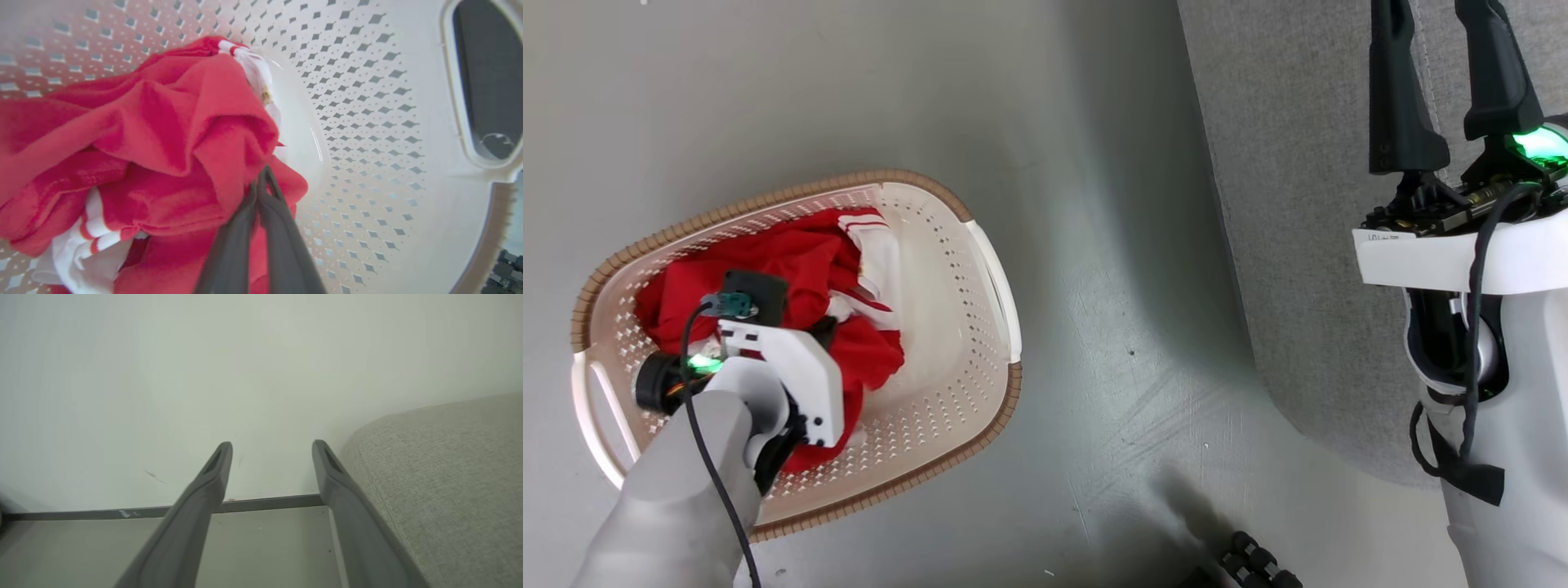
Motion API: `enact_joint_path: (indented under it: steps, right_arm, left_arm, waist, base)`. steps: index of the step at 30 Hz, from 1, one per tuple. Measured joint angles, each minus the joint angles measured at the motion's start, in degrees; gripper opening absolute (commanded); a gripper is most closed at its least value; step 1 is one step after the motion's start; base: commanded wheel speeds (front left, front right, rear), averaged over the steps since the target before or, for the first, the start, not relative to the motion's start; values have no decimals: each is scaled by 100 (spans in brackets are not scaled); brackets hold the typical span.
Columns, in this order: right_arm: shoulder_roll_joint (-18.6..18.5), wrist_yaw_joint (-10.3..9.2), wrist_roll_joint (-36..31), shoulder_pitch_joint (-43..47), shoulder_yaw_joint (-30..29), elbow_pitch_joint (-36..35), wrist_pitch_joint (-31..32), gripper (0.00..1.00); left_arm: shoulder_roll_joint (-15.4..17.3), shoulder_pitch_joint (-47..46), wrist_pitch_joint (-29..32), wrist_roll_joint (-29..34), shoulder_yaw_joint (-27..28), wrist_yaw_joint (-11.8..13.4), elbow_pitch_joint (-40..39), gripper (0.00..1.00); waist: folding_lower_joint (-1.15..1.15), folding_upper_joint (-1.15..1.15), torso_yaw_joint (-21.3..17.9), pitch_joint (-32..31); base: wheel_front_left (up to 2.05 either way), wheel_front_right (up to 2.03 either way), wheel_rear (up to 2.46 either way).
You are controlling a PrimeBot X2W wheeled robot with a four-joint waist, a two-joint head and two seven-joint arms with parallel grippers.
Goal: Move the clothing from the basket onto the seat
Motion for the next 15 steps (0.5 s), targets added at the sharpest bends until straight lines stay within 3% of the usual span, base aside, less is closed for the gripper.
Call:
enact_joint_path:
  steps: [15]
  right_arm:
    - [-1, 0, -29, 10, -93, 250, 0, 100]
  left_arm:
    - [185, 246, -561, -759, -469, 0, -1011, 0]
  waist:
    - [0, 0, 229, -631]
  base:
    - [0, 0, 0]
